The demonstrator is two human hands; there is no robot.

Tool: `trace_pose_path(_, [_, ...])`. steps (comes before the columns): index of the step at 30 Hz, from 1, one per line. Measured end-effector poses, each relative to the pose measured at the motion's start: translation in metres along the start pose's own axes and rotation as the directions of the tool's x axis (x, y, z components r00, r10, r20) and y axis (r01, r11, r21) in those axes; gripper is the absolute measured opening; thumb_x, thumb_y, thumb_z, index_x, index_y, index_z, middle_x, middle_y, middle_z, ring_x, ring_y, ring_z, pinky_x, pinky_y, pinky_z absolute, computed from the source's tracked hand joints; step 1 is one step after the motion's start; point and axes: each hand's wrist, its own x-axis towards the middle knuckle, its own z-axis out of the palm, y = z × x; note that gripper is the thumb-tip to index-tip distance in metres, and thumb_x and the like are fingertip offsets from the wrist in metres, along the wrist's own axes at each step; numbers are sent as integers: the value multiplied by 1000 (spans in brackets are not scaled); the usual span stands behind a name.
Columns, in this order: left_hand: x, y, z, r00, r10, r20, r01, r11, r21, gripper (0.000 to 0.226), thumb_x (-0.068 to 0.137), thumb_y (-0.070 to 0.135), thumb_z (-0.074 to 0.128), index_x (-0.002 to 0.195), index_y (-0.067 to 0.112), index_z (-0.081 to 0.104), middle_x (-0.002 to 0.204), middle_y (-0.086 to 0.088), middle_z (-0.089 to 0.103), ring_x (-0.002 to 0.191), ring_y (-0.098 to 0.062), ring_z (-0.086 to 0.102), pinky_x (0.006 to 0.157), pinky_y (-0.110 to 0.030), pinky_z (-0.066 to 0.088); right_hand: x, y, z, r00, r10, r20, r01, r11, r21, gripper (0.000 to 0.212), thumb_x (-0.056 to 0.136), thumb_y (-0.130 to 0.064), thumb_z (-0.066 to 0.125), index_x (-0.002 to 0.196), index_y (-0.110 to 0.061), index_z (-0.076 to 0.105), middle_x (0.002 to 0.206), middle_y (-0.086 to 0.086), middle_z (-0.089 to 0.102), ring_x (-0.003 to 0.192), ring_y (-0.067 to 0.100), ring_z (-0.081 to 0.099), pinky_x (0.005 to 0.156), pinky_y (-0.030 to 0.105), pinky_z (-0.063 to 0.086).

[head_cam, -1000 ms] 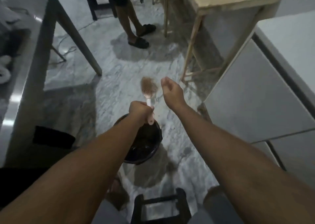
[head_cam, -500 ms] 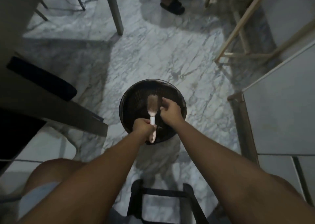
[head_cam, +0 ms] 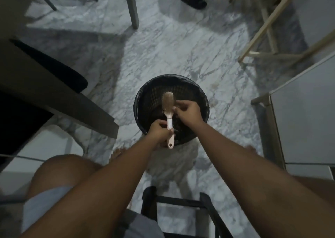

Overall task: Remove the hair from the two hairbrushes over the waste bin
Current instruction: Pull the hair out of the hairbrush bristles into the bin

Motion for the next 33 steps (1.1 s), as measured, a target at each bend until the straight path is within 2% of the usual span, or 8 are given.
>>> trace_pose_path(5, [18, 2, 7, 994, -54, 91, 67, 987, -145, 41, 89, 14, 69, 123, 18, 46, 105, -12, 64, 81, -18, 64, 66, -37, 54, 17, 12, 5, 1000, 20, 8, -20, 997, 74, 18, 88, -15, 71, 104, -8, 75, 94, 8, 76, 76, 14, 74, 70, 24, 61])
trace_pose_path(9, [29, 9, 10, 994, -61, 87, 81, 964, -252, 16, 104, 20, 39, 108, 25, 54, 91, -4, 55, 75, -16, 55, 57, -33, 50, 26, 15, 9, 1000, 5, -5, -4, 997, 72, 14, 89, -17, 70, 99, -10, 76, 86, 6, 76, 74, 14, 73, 72, 25, 61])
trace_pose_path(14, [38, 6, 16, 998, -49, 39, 60, 932, -358, 21, 105, 18, 33, 108, 19, 54, 85, -5, 49, 63, -16, 45, 47, -26, 40, 31, 13, 7, 969, -172, -180, 181, 983, 36, 9, 91, -16, 66, 92, -11, 73, 84, -3, 71, 77, 7, 66, 70, 8, 50])
trace_pose_path(18, [42, 8, 22, 999, -39, 31, 49, 897, -439, 22, 103, 12, 32, 106, 14, 54, 82, -6, 48, 57, -15, 41, 43, -24, 35, 33, 10, 7, 869, -365, -334, 385, 923, -4, 10, 91, -10, 62, 92, -5, 70, 90, 5, 70, 85, 13, 65, 76, 15, 50])
trace_pose_path(24, [41, 6, 18, 999, -51, 20, 54, 870, -490, 18, 101, 10, 31, 105, 13, 48, 83, -5, 46, 55, -14, 40, 43, -23, 33, 28, 15, 8, 766, -269, -583, 336, 942, 7, 10, 93, -10, 57, 92, -3, 65, 91, 7, 68, 83, 18, 62, 74, 22, 46])
trace_pose_path(26, [40, 6, 13, 998, -32, 56, 57, 847, -529, 17, 102, 11, 31, 104, 15, 48, 82, -4, 47, 56, -13, 41, 44, -23, 34, 28, 27, 7, 833, -114, -541, 150, 988, 23, 13, 95, -13, 55, 97, -5, 64, 94, 7, 67, 83, 17, 61, 73, 20, 41])
trace_pose_path(29, [37, 12, 4, 994, 30, 101, 32, 829, -558, 20, 106, 16, 32, 115, 16, 49, 79, -2, 48, 56, -13, 42, 44, -23, 34, 33, 47, 4, 949, 206, -240, -227, 972, -61, 16, 94, -10, 57, 104, -1, 65, 97, 8, 65, 90, 19, 62, 83, 24, 49])
trace_pose_path(33, [33, 19, 0, 987, 94, 128, -2, 812, -583, 20, 106, 15, 31, 113, 18, 49, 77, 0, 47, 55, -11, 42, 44, -21, 31, 38, 53, 4, 959, 283, 10, -248, 858, -450, 19, 89, -6, 61, 107, 1, 65, 108, 13, 68, 101, 30, 66, 86, 30, 52])
